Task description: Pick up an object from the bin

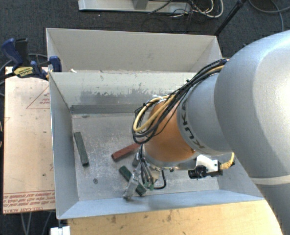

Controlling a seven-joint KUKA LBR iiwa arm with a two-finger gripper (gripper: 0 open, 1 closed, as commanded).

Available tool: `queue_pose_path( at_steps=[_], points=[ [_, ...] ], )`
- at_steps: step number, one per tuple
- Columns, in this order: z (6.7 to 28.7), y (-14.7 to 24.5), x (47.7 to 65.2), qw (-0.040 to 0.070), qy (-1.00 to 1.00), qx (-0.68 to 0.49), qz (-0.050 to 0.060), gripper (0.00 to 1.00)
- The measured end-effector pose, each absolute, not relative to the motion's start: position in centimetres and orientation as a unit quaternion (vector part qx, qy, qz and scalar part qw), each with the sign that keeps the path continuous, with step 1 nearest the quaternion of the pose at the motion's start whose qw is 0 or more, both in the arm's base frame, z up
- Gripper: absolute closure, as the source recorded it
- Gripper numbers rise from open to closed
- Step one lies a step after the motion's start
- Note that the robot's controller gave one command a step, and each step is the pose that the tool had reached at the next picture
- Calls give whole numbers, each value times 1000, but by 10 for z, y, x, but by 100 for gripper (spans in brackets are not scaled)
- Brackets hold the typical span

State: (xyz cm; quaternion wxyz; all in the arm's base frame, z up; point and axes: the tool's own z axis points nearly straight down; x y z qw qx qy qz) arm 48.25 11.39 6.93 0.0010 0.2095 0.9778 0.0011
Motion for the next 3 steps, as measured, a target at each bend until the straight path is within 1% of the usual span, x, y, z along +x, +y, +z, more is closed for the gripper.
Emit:
queue_pose_path(
  at_steps=[1, 2, 3],
  points=[
    [69, 114, 483, 1, 978, 210, 1, 0],
    [70, 114, 483, 1, 978, 210, 1, 100],
    [122, 115, 484, 2, 978, 209, 1, 100]
  ],
)
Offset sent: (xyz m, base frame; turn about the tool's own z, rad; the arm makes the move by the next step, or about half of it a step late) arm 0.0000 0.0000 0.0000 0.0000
